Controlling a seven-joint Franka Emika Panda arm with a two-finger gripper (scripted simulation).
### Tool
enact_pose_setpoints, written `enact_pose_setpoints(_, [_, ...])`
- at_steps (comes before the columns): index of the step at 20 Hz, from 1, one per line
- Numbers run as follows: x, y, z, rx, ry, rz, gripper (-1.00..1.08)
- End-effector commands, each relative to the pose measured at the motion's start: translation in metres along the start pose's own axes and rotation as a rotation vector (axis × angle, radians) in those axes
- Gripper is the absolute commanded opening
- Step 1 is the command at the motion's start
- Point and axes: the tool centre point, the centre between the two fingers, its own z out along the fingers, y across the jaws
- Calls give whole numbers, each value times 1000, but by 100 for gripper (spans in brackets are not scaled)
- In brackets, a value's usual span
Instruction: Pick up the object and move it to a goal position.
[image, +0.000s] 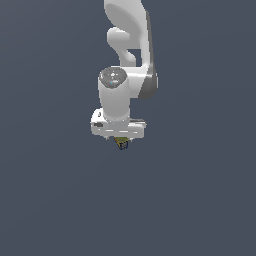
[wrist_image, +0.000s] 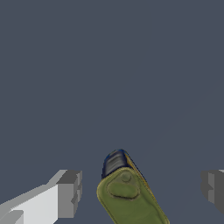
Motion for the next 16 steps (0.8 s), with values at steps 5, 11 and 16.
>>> enact_pose_setpoints(5, [1, 8, -3, -6, 2, -3, 100])
enact_pose_setpoints(11, [4, 27, -10, -22, 5, -4, 100])
enact_pose_setpoints(16, [3, 25, -9, -20, 5, -13, 100])
